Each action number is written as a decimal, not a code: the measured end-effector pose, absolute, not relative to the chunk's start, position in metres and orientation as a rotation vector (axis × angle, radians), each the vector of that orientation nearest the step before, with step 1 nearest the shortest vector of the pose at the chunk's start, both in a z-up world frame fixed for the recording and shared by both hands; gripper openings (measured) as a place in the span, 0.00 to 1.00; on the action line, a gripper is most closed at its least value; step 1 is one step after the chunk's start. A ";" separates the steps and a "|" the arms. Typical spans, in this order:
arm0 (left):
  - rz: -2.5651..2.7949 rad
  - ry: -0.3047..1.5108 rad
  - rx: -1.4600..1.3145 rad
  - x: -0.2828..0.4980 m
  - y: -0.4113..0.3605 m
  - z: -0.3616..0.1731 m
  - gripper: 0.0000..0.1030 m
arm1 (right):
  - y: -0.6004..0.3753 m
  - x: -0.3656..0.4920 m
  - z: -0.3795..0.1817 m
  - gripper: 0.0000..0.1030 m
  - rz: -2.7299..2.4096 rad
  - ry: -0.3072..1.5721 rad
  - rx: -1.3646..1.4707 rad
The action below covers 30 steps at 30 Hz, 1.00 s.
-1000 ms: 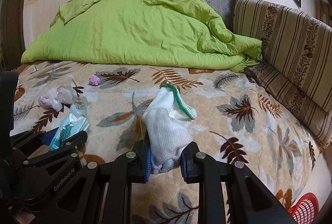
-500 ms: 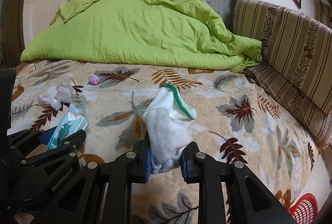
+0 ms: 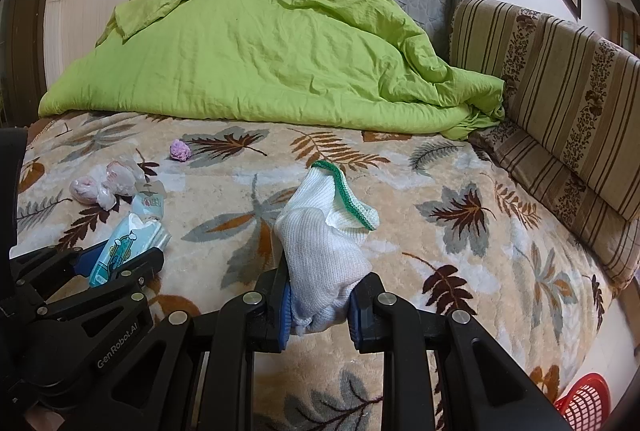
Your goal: Collect trash
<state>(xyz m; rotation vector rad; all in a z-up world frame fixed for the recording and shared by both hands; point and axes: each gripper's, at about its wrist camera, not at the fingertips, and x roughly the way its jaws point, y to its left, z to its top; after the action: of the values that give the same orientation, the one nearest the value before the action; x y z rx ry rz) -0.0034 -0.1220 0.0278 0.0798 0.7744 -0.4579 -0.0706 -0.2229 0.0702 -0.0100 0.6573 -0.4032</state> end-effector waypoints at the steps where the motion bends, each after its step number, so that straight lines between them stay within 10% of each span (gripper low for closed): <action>1: -0.457 0.774 0.080 -0.004 -0.122 0.028 0.33 | -0.223 -0.071 0.070 0.23 -0.403 0.657 -0.011; 30: -0.362 0.632 0.112 -0.077 -0.064 0.067 0.33 | -0.201 -0.138 0.081 0.23 -0.313 0.578 0.056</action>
<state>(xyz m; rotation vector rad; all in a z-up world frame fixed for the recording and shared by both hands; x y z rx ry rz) -0.0772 -0.0640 0.0668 0.1121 0.6323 -0.3622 -0.1375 -0.2014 0.0814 0.0555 0.5785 -0.3134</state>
